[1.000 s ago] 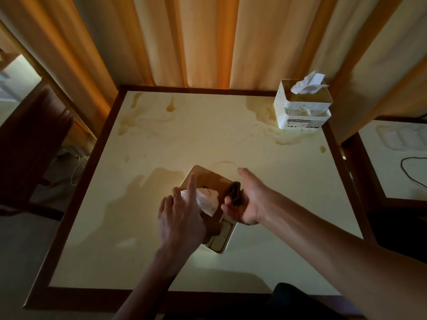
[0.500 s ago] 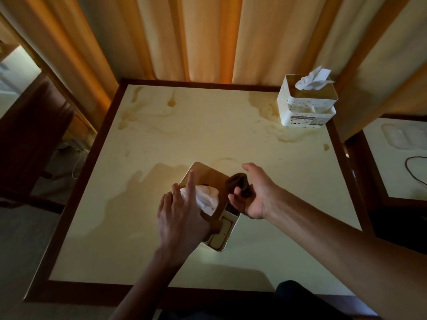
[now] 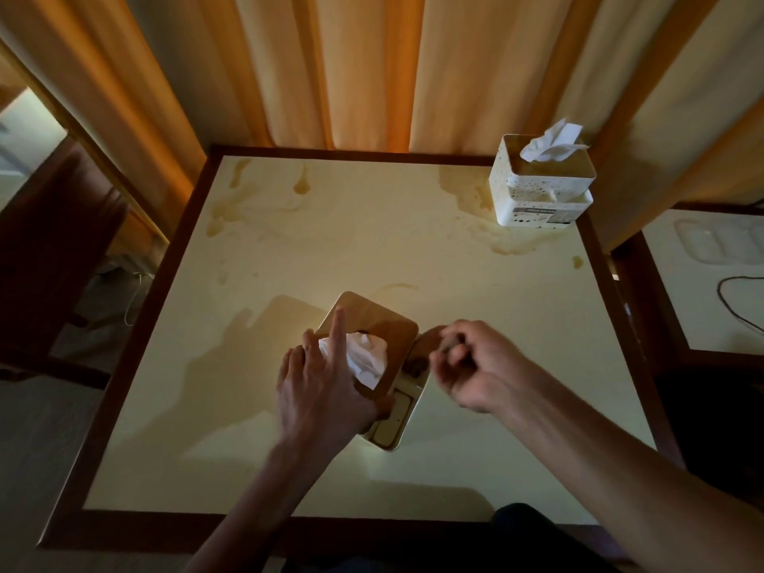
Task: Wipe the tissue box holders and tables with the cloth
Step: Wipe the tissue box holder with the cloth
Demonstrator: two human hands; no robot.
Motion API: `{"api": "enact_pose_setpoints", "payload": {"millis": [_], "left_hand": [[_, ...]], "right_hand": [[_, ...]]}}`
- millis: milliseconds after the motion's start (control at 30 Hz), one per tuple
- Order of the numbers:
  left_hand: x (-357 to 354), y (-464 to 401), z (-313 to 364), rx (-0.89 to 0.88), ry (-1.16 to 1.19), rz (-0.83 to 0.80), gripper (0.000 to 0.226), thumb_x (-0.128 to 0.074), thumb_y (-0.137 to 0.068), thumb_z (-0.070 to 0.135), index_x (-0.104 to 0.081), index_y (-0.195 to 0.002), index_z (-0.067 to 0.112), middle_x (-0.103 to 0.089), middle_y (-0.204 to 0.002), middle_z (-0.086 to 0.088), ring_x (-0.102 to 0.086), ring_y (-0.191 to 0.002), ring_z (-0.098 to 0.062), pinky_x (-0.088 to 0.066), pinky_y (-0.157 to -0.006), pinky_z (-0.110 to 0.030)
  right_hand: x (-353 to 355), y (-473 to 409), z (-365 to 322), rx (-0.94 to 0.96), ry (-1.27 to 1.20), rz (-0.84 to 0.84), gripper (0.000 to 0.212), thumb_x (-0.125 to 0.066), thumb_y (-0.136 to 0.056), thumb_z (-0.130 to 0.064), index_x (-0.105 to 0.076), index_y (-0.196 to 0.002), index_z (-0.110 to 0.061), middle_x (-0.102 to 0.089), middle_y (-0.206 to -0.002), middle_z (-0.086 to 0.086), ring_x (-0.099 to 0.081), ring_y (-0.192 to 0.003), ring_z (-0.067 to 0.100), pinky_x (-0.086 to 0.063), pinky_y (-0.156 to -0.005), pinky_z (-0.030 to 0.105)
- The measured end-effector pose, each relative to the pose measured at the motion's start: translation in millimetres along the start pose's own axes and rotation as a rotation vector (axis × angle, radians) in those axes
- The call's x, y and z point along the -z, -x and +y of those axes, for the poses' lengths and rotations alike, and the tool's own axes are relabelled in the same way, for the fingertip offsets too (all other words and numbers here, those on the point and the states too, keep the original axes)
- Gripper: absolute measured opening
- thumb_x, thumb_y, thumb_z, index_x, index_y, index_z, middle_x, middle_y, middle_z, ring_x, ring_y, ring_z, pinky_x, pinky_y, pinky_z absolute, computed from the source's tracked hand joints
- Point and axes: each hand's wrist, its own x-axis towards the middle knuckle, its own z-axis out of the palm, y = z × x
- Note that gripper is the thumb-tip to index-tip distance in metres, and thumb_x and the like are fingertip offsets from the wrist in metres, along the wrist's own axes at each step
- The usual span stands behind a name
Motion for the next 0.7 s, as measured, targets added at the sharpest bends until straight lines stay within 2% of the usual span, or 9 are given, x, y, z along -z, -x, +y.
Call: {"api": "enact_pose_setpoints", "payload": {"millis": [67,167,267,367,400,467,567,633,700], "left_hand": [[1.1,-0.4,0.1,-0.004,-0.021,-0.017,0.133,-0.07,-0.053,0.075,0.001,-0.155,0.029,-0.046,-0.14,-0.012,-0.051,-0.117,-0.029,-0.039,-0.1,-0.034],[0.9,-1.6,-1.8,-0.003,-0.026,-0.043,0.133,-0.069,-0.052,0.074,0.005,-0.154,0.031,-0.044,-0.141,-0.013,-0.05,-0.118,-0.03,-0.038,-0.1,-0.035],[1.0,-2.3,-3.3,-0.017,-0.013,-0.041,0.133,-0.069,-0.051,0.073,0.004,-0.154,0.03,-0.047,-0.136,-0.011,-0.052,-0.113,-0.029,-0.041,-0.096,-0.035],[0.4,-2.8,-4.8,-0.042,0.005,-0.017,0.13,-0.065,-0.051,0.074,0.001,-0.154,0.03,-0.052,-0.126,-0.007,-0.054,-0.105,-0.027,-0.043,-0.092,-0.034],[0.3,-3.8,-6.6,-0.052,-0.002,-0.021,0.131,-0.064,-0.051,0.076,0.002,-0.154,0.03,-0.052,-0.129,-0.008,-0.054,-0.107,-0.027,-0.043,-0.093,-0.035],[0.9,-7.5,-13.1,-0.075,-0.01,-0.057,0.135,-0.064,-0.048,0.079,0.008,-0.153,0.032,-0.047,-0.141,-0.013,-0.052,-0.118,-0.03,-0.043,-0.098,-0.036],[3.8,-17.4,-24.4,-0.146,0.004,-0.092,0.138,-0.06,-0.044,0.08,0.01,-0.153,0.033,-0.047,-0.14,-0.01,-0.052,-0.113,-0.028,-0.044,-0.096,-0.035],[7.6,-24.1,-29.6,-0.195,0.0,-0.108,0.137,-0.058,-0.043,0.081,0.008,-0.153,0.032,-0.05,-0.133,-0.005,-0.052,-0.106,-0.024,-0.044,-0.091,-0.032],[11.6,-29.4,-33.4,-0.238,-0.012,-0.113,0.136,-0.054,-0.043,0.083,0.006,-0.153,0.032,-0.05,-0.13,-0.001,-0.052,-0.106,-0.021,-0.042,-0.091,-0.03]], "right_hand": [[10.1,13.9,-19.1,0.141,-0.077,-0.04,0.036,-0.047,-0.096,-0.006,-0.04,-0.062,-0.015,-0.033,-0.037,-0.003,-0.031,-0.026,0.007,-0.049,-0.038,0.022],[17.6,14.1,-21.7,0.547,0.134,0.007,0.026,-0.051,-0.095,-0.004,-0.046,-0.069,-0.009,-0.036,-0.05,0.002,-0.034,-0.031,0.012,-0.055,-0.047,0.033],[35.1,-7.9,7.8,1.133,0.705,0.027,0.017,-0.053,-0.094,-0.004,-0.065,-0.082,-0.003,-0.052,-0.051,-0.001,-0.051,-0.034,0.017,-0.054,-0.051,0.037],[63.3,-36.4,41.8,1.513,1.443,-0.121,0.041,-0.052,-0.091,-0.021,-0.066,-0.127,-0.007,-0.076,-0.105,0.006,-0.065,-0.055,0.025,-0.049,-0.048,0.029],[74.5,-45.6,48.4,1.566,1.648,-0.16,0.046,-0.053,-0.088,-0.026,-0.066,-0.127,-0.007,-0.071,-0.121,0.01,-0.064,-0.052,0.028,-0.047,-0.043,0.029],[85.5,-55.4,51.2,1.662,1.882,-0.221,0.041,-0.057,-0.084,-0.029,-0.071,-0.117,-0.009,-0.067,-0.128,0.009,-0.06,-0.044,0.025,-0.04,-0.036,0.027],[75.1,-55.4,41.4,1.61,2.191,-0.223,0.042,-0.079,-0.065,-0.034,-0.073,-0.103,-0.016,-0.072,-0.105,0.001,-0.058,-0.041,0.021,-0.035,-0.037,0.024],[52.1,-47.0,33.5,1.421,2.439,-0.216,0.045,-0.083,-0.065,-0.032,-0.07,-0.106,-0.018,-0.07,-0.099,0.0,-0.067,-0.056,0.026,-0.039,-0.046,0.027],[28.6,-39.7,30.8,1.199,2.592,-0.268,0.032,-0.065,-0.09,-0.024,-0.061,-0.12,-0.016,-0.066,-0.115,0.006,-0.07,-0.09,0.034,-0.039,-0.064,0.033]]}}
